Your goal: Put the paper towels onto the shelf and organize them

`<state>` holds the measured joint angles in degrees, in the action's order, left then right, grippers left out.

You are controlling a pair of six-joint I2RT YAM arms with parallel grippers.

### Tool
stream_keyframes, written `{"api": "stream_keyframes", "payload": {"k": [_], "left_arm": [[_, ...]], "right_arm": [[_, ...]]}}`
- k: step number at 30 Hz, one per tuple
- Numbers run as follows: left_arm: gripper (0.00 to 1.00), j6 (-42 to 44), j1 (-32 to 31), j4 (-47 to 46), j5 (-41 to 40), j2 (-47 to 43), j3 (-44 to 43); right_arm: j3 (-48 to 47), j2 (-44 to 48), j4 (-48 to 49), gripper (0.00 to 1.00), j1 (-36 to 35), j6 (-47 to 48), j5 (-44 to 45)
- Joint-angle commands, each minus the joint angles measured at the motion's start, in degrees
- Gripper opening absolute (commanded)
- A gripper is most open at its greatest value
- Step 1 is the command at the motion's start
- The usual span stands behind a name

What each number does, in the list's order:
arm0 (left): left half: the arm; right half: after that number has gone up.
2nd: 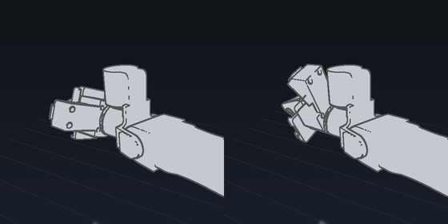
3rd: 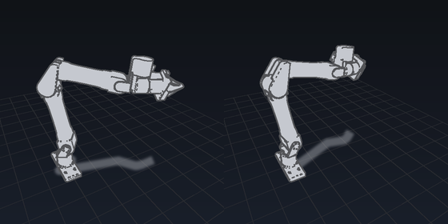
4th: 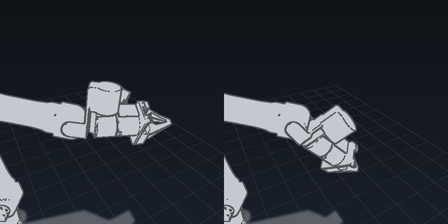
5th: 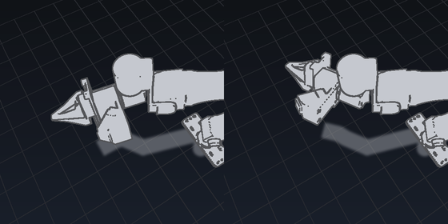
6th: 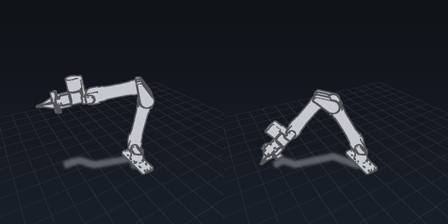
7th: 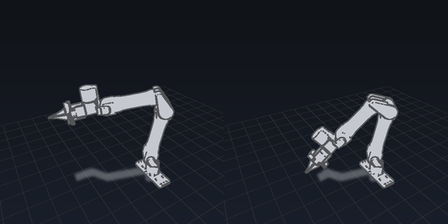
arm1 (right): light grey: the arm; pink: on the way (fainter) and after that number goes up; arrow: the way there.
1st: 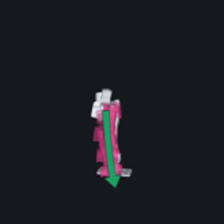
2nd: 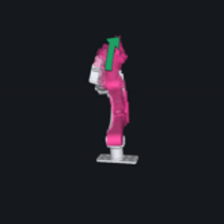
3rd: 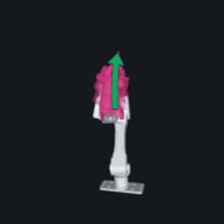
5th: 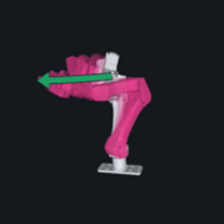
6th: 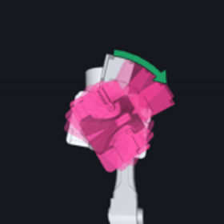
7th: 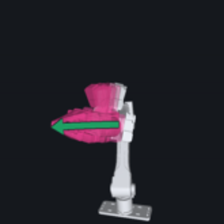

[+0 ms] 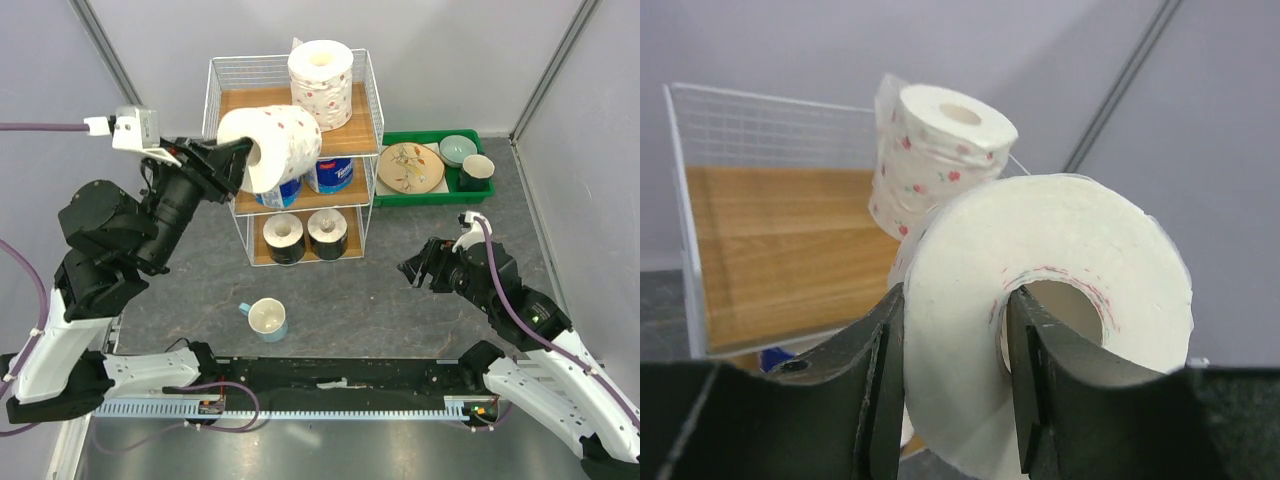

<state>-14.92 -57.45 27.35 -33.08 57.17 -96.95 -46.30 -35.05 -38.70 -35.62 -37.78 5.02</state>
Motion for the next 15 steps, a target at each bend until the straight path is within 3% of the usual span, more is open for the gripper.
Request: {"api": "stream_keyframes", "payload": {"k": [1,4,7,15], "left_arm": [[0.46,14.4,0.2,-5.9,-8.0,5.6,-7.8],[0.46,21.2,0.4,-4.8,-12.9,11.7,-15.3],[0.46,23.7,1.4,-4.8,-12.7,15.2,-20.3],[0.46,23.8,8.1,-0.9,-11.3,20.3,-29.1]], "right_arm": [[-0.1,1.2,-0.3,0.81,-0.2,-0.5,1.0],[-0.2,1.4,-0.5,0.81,-0.1,-0.5,1.0],[-0.4,1.4,-0.5,0.81,-0.1,-0.5,0.9],[-0.3,1.4,-0.7,0.81,-0.2,-0.2,1.0]]}}
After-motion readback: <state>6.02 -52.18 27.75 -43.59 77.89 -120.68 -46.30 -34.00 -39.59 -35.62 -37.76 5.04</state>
